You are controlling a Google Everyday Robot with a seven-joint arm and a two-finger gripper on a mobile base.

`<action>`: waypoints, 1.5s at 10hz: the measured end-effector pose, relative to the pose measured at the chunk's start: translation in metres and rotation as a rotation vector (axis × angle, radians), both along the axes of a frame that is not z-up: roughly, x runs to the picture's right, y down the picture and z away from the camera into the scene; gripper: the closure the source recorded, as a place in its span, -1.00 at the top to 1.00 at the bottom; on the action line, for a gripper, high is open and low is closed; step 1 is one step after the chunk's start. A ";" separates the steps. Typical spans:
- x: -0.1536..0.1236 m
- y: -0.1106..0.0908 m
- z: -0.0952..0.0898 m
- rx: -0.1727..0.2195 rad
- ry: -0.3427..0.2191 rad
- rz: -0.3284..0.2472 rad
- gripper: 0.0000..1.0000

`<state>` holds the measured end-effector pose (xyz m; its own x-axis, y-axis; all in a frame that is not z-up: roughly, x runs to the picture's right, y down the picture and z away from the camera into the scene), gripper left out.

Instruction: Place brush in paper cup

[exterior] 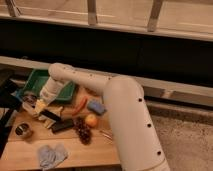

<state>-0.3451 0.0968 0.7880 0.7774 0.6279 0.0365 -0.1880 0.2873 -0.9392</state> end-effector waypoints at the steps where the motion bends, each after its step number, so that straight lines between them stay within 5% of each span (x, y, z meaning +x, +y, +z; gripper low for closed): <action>1: 0.000 -0.002 0.000 0.004 0.001 -0.002 0.60; 4: -0.001 -0.006 -0.002 0.014 0.008 -0.008 0.60; 7: 0.017 -0.019 -0.010 0.054 0.084 0.016 0.60; 11: 0.115 -0.061 -0.033 0.140 0.420 0.185 0.60; 15: 0.212 -0.077 -0.061 0.170 0.706 0.346 0.60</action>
<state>-0.1335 0.0194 0.7271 0.4145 0.8676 -0.2746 -0.8259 0.2320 -0.5139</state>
